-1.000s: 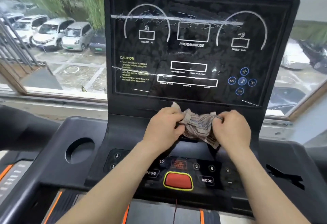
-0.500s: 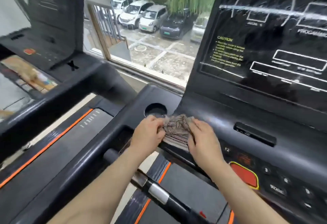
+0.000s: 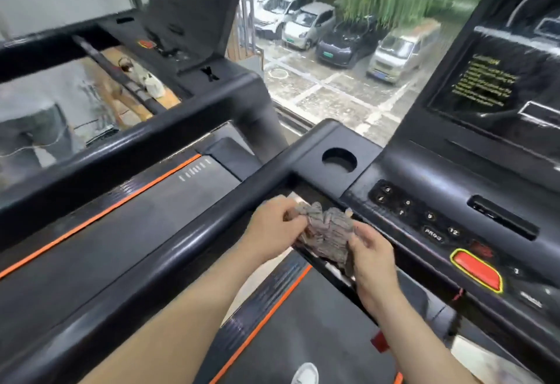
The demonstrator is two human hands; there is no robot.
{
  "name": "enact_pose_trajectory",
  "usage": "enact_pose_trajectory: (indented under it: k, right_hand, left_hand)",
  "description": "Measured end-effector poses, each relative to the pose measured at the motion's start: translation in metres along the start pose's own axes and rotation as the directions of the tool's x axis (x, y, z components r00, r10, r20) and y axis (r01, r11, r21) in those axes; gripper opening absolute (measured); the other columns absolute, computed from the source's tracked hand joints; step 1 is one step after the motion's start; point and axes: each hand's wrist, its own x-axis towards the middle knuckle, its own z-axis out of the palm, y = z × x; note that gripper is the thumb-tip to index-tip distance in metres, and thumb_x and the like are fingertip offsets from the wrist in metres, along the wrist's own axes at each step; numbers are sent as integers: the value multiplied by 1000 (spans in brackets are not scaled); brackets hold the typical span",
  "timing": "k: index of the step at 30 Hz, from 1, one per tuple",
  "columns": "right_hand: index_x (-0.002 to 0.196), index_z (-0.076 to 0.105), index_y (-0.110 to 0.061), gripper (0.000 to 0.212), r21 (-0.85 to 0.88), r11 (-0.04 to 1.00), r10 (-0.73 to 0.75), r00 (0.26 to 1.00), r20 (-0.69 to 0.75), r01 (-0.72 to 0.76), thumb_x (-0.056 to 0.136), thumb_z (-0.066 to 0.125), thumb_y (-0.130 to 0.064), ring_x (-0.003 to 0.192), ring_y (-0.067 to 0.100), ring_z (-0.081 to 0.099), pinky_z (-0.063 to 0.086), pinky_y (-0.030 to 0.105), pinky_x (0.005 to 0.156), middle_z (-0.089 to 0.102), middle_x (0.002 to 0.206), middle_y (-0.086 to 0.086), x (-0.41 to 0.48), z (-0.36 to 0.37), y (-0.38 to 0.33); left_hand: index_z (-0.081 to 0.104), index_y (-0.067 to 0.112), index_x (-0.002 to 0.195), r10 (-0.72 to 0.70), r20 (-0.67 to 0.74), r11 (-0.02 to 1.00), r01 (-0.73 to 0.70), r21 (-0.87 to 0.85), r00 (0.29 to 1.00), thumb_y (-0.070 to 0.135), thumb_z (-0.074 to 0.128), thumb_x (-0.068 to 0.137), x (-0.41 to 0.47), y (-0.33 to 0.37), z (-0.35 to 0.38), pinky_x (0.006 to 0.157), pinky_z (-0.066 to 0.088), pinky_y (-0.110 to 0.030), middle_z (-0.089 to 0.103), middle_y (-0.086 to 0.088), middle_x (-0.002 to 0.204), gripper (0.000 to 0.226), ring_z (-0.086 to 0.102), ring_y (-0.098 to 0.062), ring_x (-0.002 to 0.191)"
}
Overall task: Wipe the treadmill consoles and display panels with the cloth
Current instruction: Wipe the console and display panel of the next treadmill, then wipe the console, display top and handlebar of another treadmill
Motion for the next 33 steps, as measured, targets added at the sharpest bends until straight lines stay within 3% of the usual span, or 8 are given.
enact_pose_trajectory:
  k: [2, 5, 10, 16, 22, 26, 29, 33]
  right_hand:
    - [106, 68, -3, 27, 282, 933, 192, 972, 136, -224, 96, 44, 5, 93, 32, 69, 58, 43, 83, 73, 101, 18, -13, 19, -13]
    - [112, 67, 1, 26, 371, 837, 277, 896, 348, -403, 98, 45, -1, 99, 35, 68, 55, 46, 90, 69, 110, 23, -44, 66, -34]
    - [125, 62, 1, 39, 256, 718, 372, 668, 645, -647, 92, 52, -17, 117, 37, 60, 43, 52, 105, 62, 125, 23, -104, 151, -43]
    - [121, 65, 2, 43, -25, 640, 508, 398, 764, -768, 95, 45, -26, 112, 36, 63, 53, 49, 90, 65, 121, 21, -161, 221, -38]
    - [138, 46, 2, 52, -139, 711, 378, 208, 902, -690, 90, 60, -11, 121, 41, 50, 40, 53, 103, 53, 135, 24, -196, 277, -23]
    - [137, 49, -2, 44, -204, 730, 350, 100, 931, -653, 93, 48, 3, 128, 39, 46, 28, 53, 115, 47, 141, 27, -213, 315, -16]
    - [132, 53, 0, 39, -206, 743, 358, 118, 926, -637, 94, 46, 4, 118, 33, 54, 35, 46, 112, 53, 135, 26, -228, 338, -16]
    - [121, 63, -2, 29, -252, 758, 417, 150, 896, -602, 98, 45, -4, 101, 25, 64, 48, 35, 97, 66, 118, 20, -235, 366, -17]
  left_hand:
    - [59, 8, 67, -134, 27, 903, 134, -409, 991, 24, 50, 66, -22, -1, -33, 59, 41, -27, 54, -4, 71, 19, 49, -14, 64]
    - [68, 8, 96, -283, 149, 607, 297, -737, 947, 18, 48, 74, -67, -26, -78, 67, 48, -28, 57, -8, 88, 31, 50, -19, 79]
    - [60, 4, 120, -292, 187, 268, 268, -925, 938, 10, 26, 92, -152, -76, -135, 90, 47, -49, 62, -20, 114, 44, 58, -33, 102]
    - [52, 13, 132, -433, 25, 161, 105, -981, 901, 16, 30, 101, -242, -127, -186, 104, 40, -57, 57, -22, 130, 38, 55, -39, 120]
    - [59, 14, 123, -707, -203, 420, 171, -891, 678, 8, 41, 99, -321, -163, -235, 93, 52, -50, 70, -15, 111, 30, 68, -32, 102]
    - [58, 19, 118, -753, -444, 651, 449, -613, 486, 26, 52, 93, -370, -181, -264, 95, 51, -41, 69, 3, 111, 27, 66, -17, 101]
    - [54, 22, 118, -719, -601, 630, 692, -352, 349, 30, 52, 93, -392, -188, -279, 89, 49, -36, 64, 2, 111, 27, 62, -20, 100]
    - [48, 31, 120, -647, -694, 594, 779, -201, 315, 29, 45, 96, -401, -200, -298, 71, 44, -35, 64, -2, 91, 23, 62, -31, 94]
